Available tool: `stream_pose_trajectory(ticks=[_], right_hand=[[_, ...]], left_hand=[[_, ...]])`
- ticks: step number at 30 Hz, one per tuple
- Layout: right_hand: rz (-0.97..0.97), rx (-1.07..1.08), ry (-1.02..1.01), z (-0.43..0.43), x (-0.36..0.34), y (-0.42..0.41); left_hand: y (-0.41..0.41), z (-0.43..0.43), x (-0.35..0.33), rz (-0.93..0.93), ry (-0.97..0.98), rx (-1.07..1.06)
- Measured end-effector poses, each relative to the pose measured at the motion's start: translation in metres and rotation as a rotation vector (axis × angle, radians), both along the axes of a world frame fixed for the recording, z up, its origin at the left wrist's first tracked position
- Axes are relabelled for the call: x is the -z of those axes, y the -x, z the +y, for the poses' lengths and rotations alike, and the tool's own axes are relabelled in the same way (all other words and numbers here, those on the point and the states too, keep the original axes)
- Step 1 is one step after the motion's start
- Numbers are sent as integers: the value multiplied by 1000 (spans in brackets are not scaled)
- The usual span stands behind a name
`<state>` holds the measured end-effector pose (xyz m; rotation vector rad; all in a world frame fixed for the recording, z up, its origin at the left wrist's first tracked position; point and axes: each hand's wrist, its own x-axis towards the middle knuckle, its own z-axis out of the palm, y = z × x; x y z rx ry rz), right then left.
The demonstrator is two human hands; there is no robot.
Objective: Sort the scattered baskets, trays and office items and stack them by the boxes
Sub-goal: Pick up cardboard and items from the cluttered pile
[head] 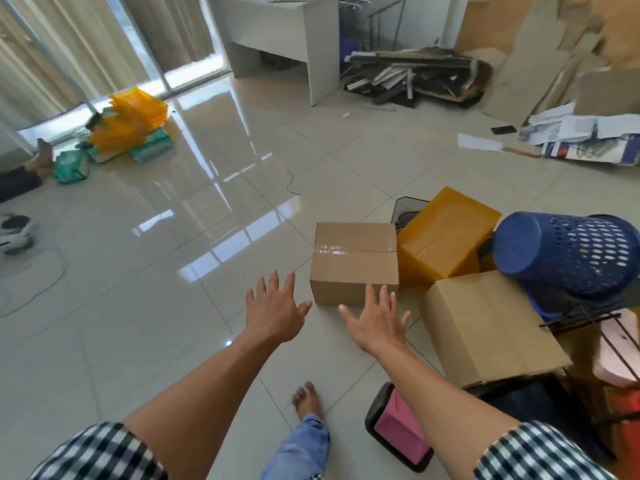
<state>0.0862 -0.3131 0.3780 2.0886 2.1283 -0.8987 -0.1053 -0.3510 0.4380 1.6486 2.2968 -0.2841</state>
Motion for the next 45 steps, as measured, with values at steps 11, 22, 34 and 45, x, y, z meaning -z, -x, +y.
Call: stream_pose_trajectory(ticks=[11, 22, 34, 45], right_hand=[[0, 255, 83, 148, 19, 72], [63, 527, 223, 249, 61, 83], [74, 829, 343, 316, 91, 84], [143, 1288, 421, 323, 136, 160]], left_hand=[[90, 195, 17, 2, 94, 262], [84, 366, 61, 73, 218, 529], [62, 484, 106, 77, 346, 822], [98, 581, 162, 122, 435, 1185]])
